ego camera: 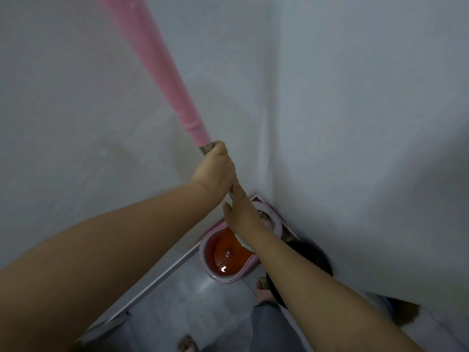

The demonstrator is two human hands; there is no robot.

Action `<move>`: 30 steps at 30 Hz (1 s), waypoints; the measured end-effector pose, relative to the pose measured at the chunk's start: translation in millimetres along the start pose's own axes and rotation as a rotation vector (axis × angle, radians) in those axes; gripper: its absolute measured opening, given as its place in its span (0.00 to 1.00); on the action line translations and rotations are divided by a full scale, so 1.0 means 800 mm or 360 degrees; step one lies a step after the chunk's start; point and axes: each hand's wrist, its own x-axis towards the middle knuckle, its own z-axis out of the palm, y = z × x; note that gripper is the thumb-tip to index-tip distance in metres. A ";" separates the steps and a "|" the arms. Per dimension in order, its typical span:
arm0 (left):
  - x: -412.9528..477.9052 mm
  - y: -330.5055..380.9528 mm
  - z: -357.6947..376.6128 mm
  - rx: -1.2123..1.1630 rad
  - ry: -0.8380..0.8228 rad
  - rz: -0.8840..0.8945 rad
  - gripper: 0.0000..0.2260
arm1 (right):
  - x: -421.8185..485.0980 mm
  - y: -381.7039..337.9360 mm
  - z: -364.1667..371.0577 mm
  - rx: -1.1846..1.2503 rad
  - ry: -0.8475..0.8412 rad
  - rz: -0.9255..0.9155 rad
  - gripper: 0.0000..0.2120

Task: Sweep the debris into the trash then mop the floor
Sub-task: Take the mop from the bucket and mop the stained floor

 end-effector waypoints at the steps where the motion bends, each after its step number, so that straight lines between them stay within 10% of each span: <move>1: -0.016 0.003 0.009 -0.0009 -0.0092 0.0030 0.09 | -0.011 -0.005 0.015 -0.0034 -0.0011 -0.0012 0.33; 14: -0.286 0.176 0.227 -0.1596 -0.0699 -0.0339 0.13 | -0.175 -0.018 0.298 0.0033 -0.0218 0.0104 0.28; 24: -0.319 0.251 0.270 -0.2897 -0.1446 -0.0180 0.18 | -0.181 0.045 0.342 0.1789 0.0126 0.1345 0.24; 30: -0.293 0.260 0.276 -0.3214 -0.2039 -0.0098 0.23 | -0.139 0.064 0.344 0.2175 0.0236 0.1316 0.25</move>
